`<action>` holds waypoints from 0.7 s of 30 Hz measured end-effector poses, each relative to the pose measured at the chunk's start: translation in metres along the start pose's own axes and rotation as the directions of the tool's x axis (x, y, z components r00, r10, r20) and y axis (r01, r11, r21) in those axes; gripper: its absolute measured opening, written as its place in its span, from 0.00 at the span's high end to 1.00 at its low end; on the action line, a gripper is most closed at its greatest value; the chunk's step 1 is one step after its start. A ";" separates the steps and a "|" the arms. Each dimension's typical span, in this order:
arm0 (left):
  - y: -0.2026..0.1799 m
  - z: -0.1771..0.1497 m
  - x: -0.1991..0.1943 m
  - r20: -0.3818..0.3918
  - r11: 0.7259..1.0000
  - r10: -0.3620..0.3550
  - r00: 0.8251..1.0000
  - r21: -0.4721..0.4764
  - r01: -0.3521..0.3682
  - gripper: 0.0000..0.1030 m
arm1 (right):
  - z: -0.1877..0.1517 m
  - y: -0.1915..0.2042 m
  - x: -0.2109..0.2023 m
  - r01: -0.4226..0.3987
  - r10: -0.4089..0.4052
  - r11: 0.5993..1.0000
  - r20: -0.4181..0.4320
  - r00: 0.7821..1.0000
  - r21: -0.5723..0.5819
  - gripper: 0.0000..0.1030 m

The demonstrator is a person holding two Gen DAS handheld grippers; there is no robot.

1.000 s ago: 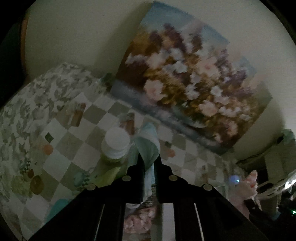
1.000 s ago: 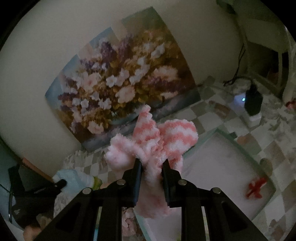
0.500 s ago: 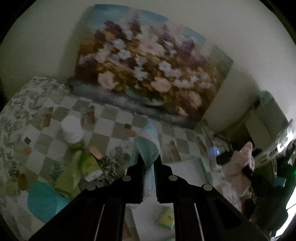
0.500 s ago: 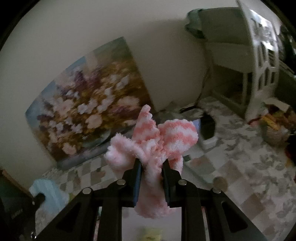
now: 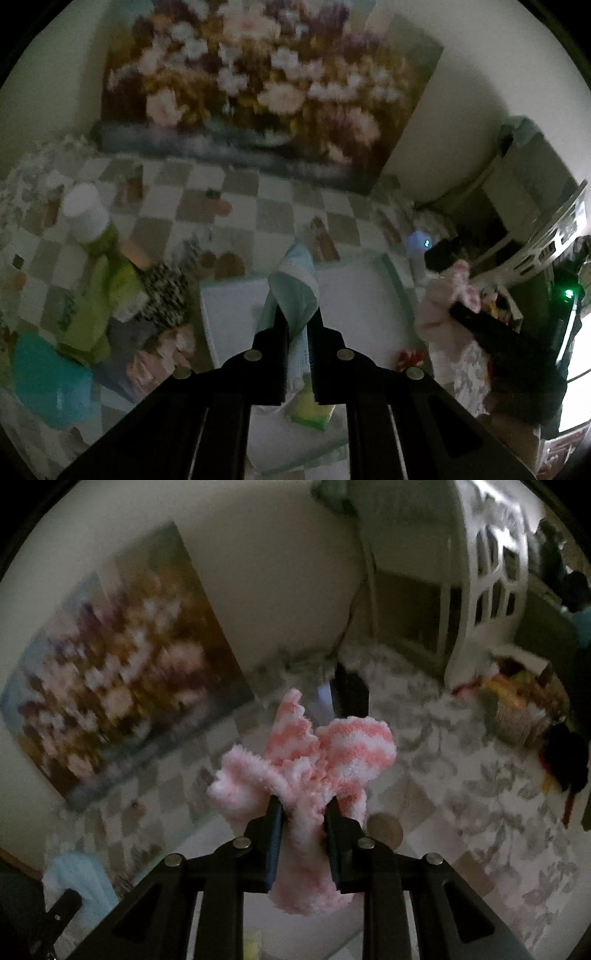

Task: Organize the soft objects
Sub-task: 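Carry the pink cloth over the tray with the right tool while left tool grasps blue mask, then release the pink cloth into the tray with the right tool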

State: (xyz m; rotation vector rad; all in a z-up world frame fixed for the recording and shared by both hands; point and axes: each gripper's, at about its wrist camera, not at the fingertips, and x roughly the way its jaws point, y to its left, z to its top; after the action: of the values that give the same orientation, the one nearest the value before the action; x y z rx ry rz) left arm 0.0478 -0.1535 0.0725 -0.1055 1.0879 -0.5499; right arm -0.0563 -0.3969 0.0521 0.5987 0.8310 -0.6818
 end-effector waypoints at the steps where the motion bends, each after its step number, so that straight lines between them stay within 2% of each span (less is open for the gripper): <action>1: 0.000 -0.002 0.007 -0.020 1.000 0.002 1.000 -0.001 -0.002 0.91 | -0.003 0.000 0.009 0.004 -0.004 1.000 -0.033 0.999 -0.002 0.77; 7: 0.001 -0.007 0.029 -0.067 1.000 0.022 0.997 0.000 -0.022 0.91 | -0.015 0.000 0.040 0.026 -0.027 1.000 -0.125 0.992 -0.005 0.76; 12: 0.003 -0.007 0.048 -0.073 0.999 0.045 0.996 0.008 -0.045 0.90 | -0.020 -0.002 0.051 0.037 -0.035 0.999 -0.183 0.982 0.006 0.75; 16: 0.011 -0.011 0.069 -0.131 0.998 0.063 0.989 -0.006 -0.065 0.88 | -0.022 -0.002 0.058 0.039 -0.038 0.999 -0.205 0.978 0.003 0.75; 17: 0.012 -0.011 0.071 -0.144 0.998 0.063 0.988 -0.012 -0.065 0.83 | -0.022 -0.002 0.058 0.038 -0.037 0.999 -0.208 0.978 0.003 0.75; 18: 0.012 -0.012 0.072 -0.151 0.998 0.063 0.986 -0.016 -0.067 0.75 | -0.022 -0.001 0.058 0.038 -0.036 0.999 -0.209 0.977 0.004 0.74; 21: 0.010 -0.010 0.064 -0.121 0.997 0.079 0.990 -0.008 -0.080 0.54 | -0.020 0.000 0.056 0.043 -0.043 0.999 -0.207 0.977 -0.003 0.69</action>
State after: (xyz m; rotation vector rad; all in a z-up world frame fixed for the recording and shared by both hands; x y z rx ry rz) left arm 0.0647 -0.1733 0.0121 -0.0404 1.2085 -0.4821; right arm -0.0378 -0.3992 -0.0046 0.6624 1.0401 -0.6670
